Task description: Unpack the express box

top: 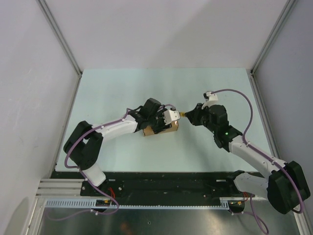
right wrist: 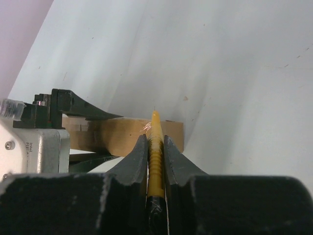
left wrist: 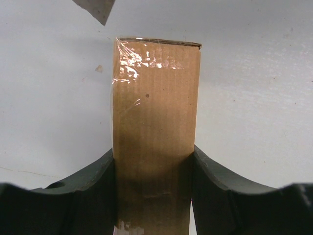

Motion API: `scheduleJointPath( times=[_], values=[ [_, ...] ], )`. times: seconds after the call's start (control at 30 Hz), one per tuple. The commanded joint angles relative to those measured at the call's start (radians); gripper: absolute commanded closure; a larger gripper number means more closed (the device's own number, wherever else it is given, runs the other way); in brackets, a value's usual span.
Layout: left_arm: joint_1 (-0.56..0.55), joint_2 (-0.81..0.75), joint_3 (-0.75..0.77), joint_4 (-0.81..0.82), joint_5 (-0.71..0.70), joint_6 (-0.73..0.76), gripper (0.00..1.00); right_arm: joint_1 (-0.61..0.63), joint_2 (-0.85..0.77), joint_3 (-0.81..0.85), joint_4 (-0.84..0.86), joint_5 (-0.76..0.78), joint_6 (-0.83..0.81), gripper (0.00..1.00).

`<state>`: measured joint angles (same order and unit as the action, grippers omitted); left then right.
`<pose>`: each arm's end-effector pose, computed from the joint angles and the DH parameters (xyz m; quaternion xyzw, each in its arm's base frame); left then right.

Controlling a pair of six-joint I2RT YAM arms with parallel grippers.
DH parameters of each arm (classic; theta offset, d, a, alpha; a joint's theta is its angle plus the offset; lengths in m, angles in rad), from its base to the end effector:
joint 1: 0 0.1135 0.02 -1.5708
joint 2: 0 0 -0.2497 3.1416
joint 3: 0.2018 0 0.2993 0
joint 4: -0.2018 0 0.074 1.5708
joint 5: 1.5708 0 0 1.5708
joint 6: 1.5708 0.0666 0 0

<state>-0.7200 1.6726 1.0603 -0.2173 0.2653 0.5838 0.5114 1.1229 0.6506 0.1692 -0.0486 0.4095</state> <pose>0.2991 -0.2856 0.1405 0.5986 0.7054 -0.1474 0.3498 0.2900 0.1665 0.2167 -0.0554 0.8037 0.2806 0.5217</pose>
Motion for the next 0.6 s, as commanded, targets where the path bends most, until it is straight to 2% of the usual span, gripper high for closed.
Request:
scheduleJointPath(
  times=[0.0, 0.57],
  values=[
    [-0.002, 0.015, -0.036, -0.090, 0.012, 0.010, 0.55, 0.007, -0.025, -0.002, 0.012, 0.047, -0.012, 1.00],
    [-0.004, 0.022, -0.029, -0.091, 0.023, 0.004, 0.56, 0.026, -0.006, -0.003, -0.005, 0.042, -0.037, 1.00]
  ],
)
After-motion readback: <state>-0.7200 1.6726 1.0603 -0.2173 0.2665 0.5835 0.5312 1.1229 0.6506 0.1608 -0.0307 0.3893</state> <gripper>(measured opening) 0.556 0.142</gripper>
